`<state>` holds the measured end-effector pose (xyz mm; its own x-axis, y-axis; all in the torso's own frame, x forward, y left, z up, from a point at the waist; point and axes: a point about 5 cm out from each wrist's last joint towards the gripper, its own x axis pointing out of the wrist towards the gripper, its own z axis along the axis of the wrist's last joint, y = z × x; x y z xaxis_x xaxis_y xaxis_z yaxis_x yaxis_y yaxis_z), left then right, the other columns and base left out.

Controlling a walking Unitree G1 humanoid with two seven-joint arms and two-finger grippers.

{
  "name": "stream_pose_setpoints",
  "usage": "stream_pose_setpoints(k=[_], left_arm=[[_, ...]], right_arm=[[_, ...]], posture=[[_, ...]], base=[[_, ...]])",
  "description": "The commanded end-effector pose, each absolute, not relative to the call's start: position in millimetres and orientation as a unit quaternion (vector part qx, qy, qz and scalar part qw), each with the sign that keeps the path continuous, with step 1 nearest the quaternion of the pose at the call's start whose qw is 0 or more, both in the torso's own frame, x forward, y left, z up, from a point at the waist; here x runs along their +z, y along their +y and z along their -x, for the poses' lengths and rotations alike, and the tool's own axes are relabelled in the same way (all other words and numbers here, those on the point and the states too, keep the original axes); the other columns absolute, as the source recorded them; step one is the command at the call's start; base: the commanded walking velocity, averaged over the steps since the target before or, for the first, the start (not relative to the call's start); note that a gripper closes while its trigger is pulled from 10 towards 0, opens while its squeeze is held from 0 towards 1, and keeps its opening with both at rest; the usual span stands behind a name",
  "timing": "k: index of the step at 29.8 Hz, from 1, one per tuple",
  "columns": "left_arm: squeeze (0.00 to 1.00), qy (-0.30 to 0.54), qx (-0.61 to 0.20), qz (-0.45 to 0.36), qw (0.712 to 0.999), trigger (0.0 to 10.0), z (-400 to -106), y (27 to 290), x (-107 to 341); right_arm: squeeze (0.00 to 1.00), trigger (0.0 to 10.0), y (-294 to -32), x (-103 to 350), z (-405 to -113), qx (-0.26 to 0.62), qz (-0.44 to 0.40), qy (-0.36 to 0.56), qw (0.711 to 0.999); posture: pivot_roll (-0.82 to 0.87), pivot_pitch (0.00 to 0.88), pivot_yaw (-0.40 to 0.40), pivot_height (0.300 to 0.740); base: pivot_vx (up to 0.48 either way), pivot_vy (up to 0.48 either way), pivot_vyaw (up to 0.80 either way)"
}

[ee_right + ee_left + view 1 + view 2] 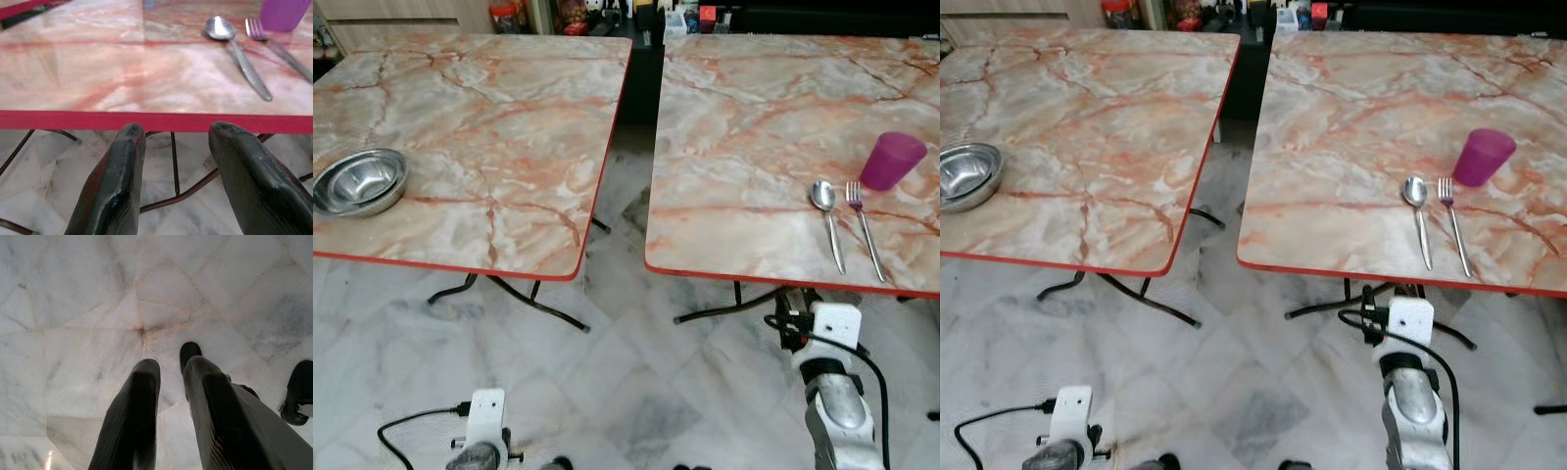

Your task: Setting the table

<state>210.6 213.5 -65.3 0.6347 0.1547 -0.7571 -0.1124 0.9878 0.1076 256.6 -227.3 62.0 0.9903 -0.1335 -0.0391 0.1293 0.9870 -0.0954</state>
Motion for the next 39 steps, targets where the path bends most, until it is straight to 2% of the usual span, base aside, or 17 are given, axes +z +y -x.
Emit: stream_pose_setpoints(k=[1, 8, 17, 19, 23, 28, 39], left_arm=[[0.0, 0.436, 0.074, -0.031, 0.896, 10.0, -204, 218, -69], [0.0, 0.435, 0.071, -0.032, 0.897, 10.0, -205, 218, -68], [0.0, 0.417, 0.073, -0.012, 0.906, 10.0, -207, 216, -67], [0.0, 0.418, 0.076, -0.013, 0.905, 10.0, -206, 217, -67], [0.0, 0.418, 0.077, -0.014, 0.905, 10.0, -206, 217, -67], [0.0, 0.421, 0.08, -0.014, 0.904, 10.0, -204, 217, -68], [0.0, 0.425, 0.081, -0.025, 0.901, 10.0, -202, 217, -69]], right_arm=[[0.0, 10.0, -224, 70, -252, -0.066, 0.046, 0.019, 0.997], [0.0, 10.0, -225, 93, -257, -0.077, 0.046, -0.004, 0.996], [0.0, 10.0, -219, 125, -306, -0.07, 0.029, -0.026, 0.997], [0.0, 10.0, -215, 136, -324, -0.068, 0.028, -0.03, 0.997], [0.0, 10.0, -212, 143, -335, -0.073, 0.022, -0.027, 0.997], [0.0, 10.0, -197, 150, -346, -0.055, 0.009, -0.032, 0.998], [0.0, 10.0, -185, 155, -359, -0.042, 0.003, -0.029, 0.999]], posture=[[-0.04, 0.165, 0.025, 0.74], [-0.05, 0.163, 0.026, 0.74], [-0.05, 0.152, 0.033, 0.74], [-0.04, 0.146, 0.031, 0.74], [-0.04, 0.141, 0.029, 0.74], [-0.03, 0.134, 0.029, 0.74], [-0.03, 0.119, 0.019, 0.74]], base=[[0.0, 0.0, 0.0], [0.0, 0.0, 0.0], [0.0, 0.0, 0.0], [0.0, 0.0, 0.0], [0.0, 0.0, 0.0], [0.0, 0.0, 0.0], [0.0, 0.0, 0.0]])
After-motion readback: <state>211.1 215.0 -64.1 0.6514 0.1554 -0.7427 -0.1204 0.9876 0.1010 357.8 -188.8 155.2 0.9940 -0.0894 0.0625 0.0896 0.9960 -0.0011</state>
